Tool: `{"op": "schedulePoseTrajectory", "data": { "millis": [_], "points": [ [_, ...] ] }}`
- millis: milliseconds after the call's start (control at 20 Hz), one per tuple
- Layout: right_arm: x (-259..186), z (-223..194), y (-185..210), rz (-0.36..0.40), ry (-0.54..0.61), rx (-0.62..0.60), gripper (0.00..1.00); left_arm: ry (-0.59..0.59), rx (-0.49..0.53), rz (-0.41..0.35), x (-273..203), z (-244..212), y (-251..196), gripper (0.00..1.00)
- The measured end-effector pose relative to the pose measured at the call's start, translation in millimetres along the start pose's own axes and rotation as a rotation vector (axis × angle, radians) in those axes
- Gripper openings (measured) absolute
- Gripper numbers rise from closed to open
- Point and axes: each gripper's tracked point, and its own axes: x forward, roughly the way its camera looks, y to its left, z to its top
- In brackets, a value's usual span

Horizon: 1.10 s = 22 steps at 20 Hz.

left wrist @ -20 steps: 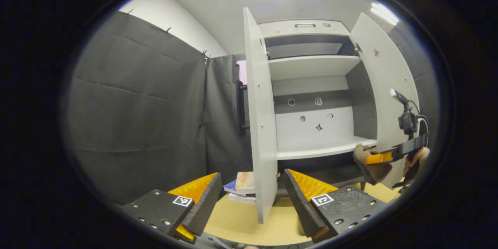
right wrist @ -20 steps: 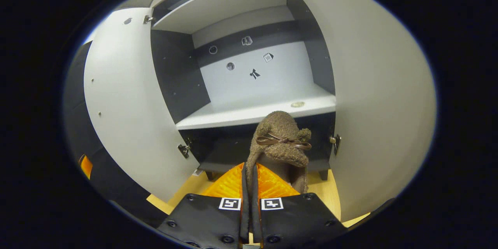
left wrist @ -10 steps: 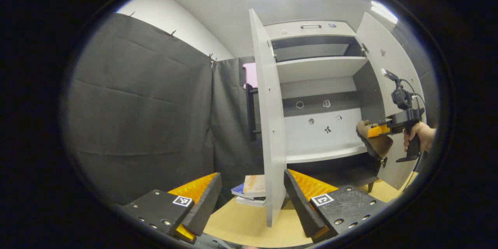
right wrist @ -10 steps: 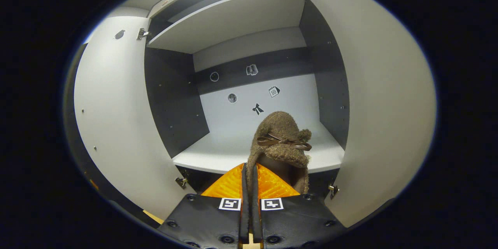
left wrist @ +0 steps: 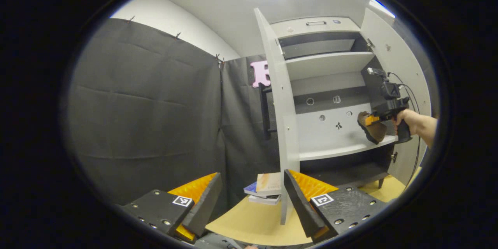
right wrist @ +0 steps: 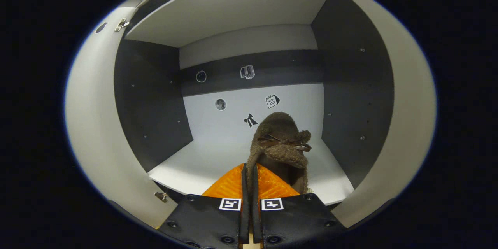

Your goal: Grab one shoe with the right hand and put it into the shoe cabinet, grab the other shoe with the left hand and put it into the shoe cabinet; then close the right door with the right hand and the left door with the left hand.

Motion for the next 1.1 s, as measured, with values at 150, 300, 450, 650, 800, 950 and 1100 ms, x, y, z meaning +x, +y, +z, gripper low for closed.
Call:
{"op": "schedulePoseTrajectory", "data": {
  "millis": [150, 300, 450, 650, 800, 950, 1100],
  "points": [
    [21.8, -7.6, -1.3, -0.017, 0.047, -0.003, 0.05, 0.007, 0.008, 0.013, 0.0, -2.3, 2.7, 1.0],
    [24.0, 6.2, -3.2, -0.035, 0.006, 0.0, 0.17, 0.018, 0.024, 0.011, 1.9, -4.4, 0.2, 1.0],
    [8.8, 17.4, 4.9, -0.006, -0.04, 0.001, 0.46, 0.017, 0.023, -0.009, 2.0, -4.3, -7.5, 1.0],
    [-28.6, 26.5, 4.0, -0.017, -0.117, -0.044, 0.99, 0.019, 0.008, -0.064, 3.8, -7.9, -23.7, 1.0],
    [-68.4, 23.9, 12.9, 0.006, -0.148, -0.081, 0.98, 0.026, -0.011, -0.125, 5.9, -11.6, -42.4, 0.94],
    [-107.9, 20.1, 21.3, 0.031, -0.185, -0.096, 0.98, 0.025, -0.029, -0.2, 5.1, -13.6, -65.2, 0.94],
    [-146.4, 14.5, 21.2, 0.028, -0.209, -0.102, 0.98, 0.028, -0.037, -0.282, 3.8, -17.4, -88.5, 0.94]
  ]
}}
